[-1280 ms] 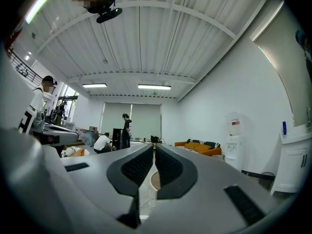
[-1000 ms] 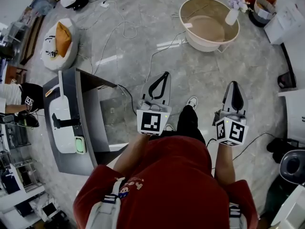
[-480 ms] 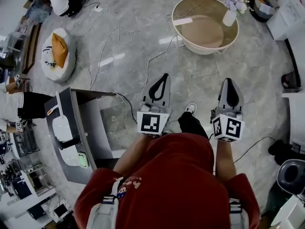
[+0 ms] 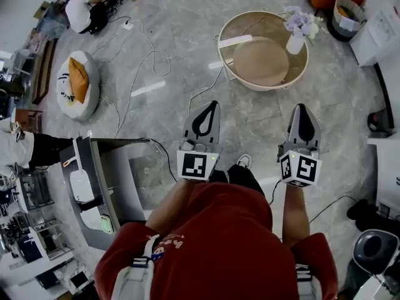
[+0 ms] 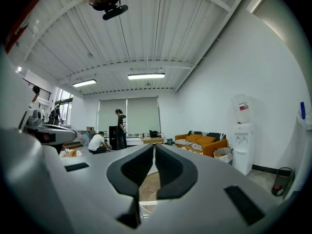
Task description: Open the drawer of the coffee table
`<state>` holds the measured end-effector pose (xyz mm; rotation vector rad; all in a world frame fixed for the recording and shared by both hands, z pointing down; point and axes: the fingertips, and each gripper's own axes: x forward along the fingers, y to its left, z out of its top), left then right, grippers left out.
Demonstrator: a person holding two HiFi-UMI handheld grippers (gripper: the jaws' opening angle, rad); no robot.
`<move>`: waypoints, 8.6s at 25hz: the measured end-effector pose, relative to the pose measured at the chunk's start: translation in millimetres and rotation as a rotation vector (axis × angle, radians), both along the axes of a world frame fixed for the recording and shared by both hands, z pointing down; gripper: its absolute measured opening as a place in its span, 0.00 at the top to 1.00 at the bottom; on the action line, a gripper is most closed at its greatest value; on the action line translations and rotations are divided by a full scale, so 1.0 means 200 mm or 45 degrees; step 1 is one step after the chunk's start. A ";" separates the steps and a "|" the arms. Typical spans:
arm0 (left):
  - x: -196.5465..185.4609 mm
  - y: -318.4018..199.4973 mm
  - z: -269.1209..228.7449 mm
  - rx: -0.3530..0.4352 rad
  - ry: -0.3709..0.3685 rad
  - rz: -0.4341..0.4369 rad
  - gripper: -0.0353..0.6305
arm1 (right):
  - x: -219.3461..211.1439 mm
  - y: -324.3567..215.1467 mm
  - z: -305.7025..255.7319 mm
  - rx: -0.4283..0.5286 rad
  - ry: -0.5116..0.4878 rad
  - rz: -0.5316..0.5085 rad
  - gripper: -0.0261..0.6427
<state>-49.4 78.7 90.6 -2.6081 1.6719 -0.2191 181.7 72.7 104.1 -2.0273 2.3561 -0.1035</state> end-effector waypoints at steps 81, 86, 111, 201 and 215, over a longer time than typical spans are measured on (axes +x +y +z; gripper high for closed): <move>0.28 -0.65 2.73 -0.118 -0.141 0.606 0.93 | -0.22 -0.41 2.77 -0.423 0.061 0.095 0.93; 0.27 -0.71 3.02 -0.050 -0.121 0.646 0.93 | -0.27 -0.48 3.12 -0.377 0.084 0.027 0.93; 0.33 -1.31 4.00 0.223 -0.080 0.589 0.93 | -0.15 -1.13 4.25 -0.150 0.352 0.062 0.93; 0.09 -0.94 4.14 0.064 -0.022 0.458 0.93 | -0.03 -0.58 4.63 0.098 -1.882 -0.264 0.52; 0.10 -0.90 4.18 0.033 -0.027 0.468 0.93 | -0.19 -0.54 4.57 -0.158 -1.309 -0.119 0.52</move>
